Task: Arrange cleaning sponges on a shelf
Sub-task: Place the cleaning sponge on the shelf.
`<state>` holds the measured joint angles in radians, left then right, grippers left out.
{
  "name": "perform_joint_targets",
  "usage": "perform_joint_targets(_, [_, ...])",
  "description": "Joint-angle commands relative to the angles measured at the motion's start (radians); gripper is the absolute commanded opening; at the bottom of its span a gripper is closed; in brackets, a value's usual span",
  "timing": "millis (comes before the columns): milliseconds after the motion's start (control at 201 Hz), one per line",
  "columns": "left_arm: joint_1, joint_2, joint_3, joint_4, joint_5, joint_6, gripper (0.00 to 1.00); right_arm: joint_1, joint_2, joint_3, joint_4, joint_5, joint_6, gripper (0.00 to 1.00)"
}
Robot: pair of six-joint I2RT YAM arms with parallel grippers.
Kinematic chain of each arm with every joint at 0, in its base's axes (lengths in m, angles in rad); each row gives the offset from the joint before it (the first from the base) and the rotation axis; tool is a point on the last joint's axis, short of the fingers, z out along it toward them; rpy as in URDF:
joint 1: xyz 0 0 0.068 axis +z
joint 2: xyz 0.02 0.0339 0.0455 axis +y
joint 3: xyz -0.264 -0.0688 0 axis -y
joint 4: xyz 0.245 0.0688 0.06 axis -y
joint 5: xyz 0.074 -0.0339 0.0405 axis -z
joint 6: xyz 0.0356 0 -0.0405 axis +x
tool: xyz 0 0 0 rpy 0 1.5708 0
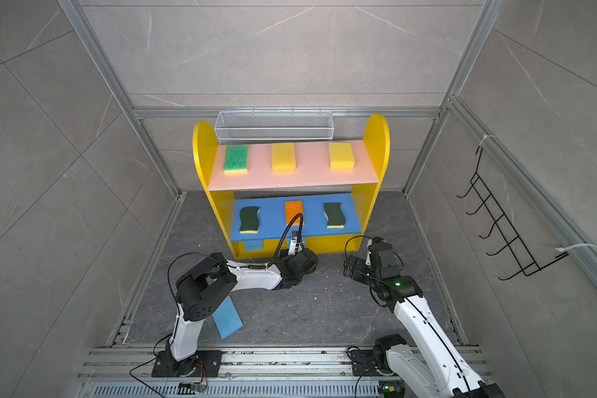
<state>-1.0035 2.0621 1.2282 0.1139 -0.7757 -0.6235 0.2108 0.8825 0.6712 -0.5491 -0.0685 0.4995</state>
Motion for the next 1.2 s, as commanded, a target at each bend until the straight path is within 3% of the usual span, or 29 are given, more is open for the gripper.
perform_joint_targets(0, [0.018,0.031,0.033,0.025,-0.015,0.036,0.73,-0.004,-0.01,-0.013,-0.005,-0.007,-0.02,0.93])
perform_joint_targets(587, [0.049,0.096,0.085,0.005,-0.008,0.008,0.74,-0.004,0.001,-0.024,0.012,-0.024,-0.009,0.93])
perform_joint_targets(916, [0.05,0.113,0.108,-0.034,-0.023,-0.007,0.82,-0.004,0.004,-0.024,0.014,-0.028,-0.009,0.93])
perform_joint_targets(1195, [0.049,0.1,0.089,-0.033,-0.012,-0.026,0.82,-0.005,0.001,-0.027,0.015,-0.041,-0.014,0.93])
